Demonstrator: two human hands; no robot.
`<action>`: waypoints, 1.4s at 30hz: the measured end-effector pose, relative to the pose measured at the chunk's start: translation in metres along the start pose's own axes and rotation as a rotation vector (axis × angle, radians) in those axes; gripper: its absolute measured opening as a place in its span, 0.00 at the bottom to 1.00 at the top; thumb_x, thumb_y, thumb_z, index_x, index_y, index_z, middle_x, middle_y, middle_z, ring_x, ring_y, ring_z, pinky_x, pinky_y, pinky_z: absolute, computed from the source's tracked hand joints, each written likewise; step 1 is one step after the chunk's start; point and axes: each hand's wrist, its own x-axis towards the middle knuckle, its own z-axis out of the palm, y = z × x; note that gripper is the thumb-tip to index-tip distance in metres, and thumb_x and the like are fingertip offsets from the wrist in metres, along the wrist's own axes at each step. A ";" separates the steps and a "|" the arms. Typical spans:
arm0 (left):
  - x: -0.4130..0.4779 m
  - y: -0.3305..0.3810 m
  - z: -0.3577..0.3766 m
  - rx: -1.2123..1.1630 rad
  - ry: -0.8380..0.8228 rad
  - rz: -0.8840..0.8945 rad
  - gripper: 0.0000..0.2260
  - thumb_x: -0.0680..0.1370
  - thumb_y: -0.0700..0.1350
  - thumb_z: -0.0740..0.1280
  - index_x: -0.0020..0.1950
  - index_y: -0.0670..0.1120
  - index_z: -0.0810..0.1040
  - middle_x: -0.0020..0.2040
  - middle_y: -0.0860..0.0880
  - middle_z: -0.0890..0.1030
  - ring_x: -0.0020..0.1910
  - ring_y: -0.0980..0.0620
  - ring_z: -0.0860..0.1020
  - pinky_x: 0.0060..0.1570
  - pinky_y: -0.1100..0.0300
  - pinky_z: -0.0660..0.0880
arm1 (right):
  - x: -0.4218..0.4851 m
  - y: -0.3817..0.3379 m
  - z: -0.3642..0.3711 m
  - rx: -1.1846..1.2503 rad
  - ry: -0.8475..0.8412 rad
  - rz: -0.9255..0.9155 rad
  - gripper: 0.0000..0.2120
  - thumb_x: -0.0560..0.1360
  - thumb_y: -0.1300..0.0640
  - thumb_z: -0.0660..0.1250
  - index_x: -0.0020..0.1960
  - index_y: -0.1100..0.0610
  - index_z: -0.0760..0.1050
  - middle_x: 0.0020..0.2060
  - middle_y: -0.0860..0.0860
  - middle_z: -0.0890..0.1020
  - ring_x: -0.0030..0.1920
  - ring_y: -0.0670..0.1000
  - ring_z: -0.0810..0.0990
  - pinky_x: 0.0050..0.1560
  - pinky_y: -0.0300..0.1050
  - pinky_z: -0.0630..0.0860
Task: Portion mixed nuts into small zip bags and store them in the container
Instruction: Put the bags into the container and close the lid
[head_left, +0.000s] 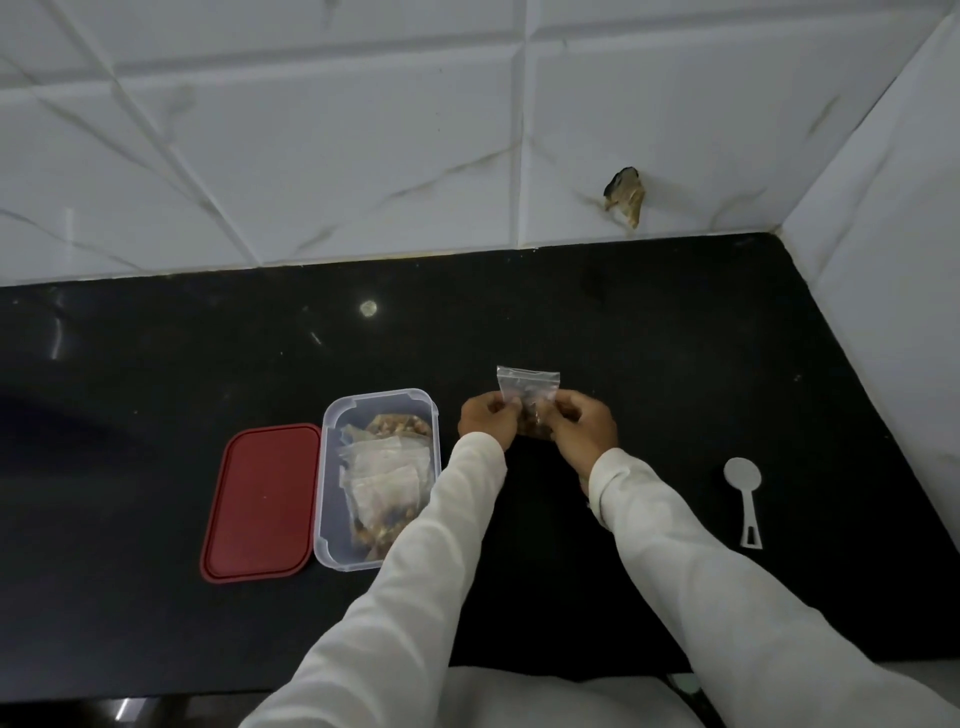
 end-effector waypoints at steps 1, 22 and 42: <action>-0.004 0.001 -0.001 -0.002 -0.001 0.036 0.05 0.79 0.43 0.67 0.51 0.49 0.82 0.49 0.49 0.84 0.51 0.48 0.82 0.60 0.50 0.77 | -0.004 -0.001 -0.002 0.009 0.011 -0.017 0.08 0.75 0.51 0.69 0.53 0.50 0.81 0.47 0.46 0.84 0.49 0.46 0.82 0.57 0.50 0.79; -0.099 -0.030 -0.115 -0.042 0.288 0.395 0.06 0.75 0.46 0.73 0.43 0.54 0.77 0.40 0.55 0.83 0.40 0.60 0.82 0.45 0.59 0.82 | -0.117 -0.059 0.038 0.129 -0.228 -0.183 0.08 0.74 0.56 0.72 0.52 0.52 0.79 0.46 0.48 0.85 0.46 0.44 0.84 0.46 0.41 0.82; -0.099 -0.076 -0.170 0.680 0.306 0.671 0.22 0.61 0.33 0.80 0.52 0.39 0.80 0.50 0.40 0.80 0.34 0.40 0.81 0.26 0.51 0.79 | -0.152 -0.040 0.115 -0.797 -0.097 -0.551 0.36 0.75 0.52 0.70 0.77 0.52 0.55 0.73 0.52 0.62 0.68 0.52 0.69 0.64 0.47 0.73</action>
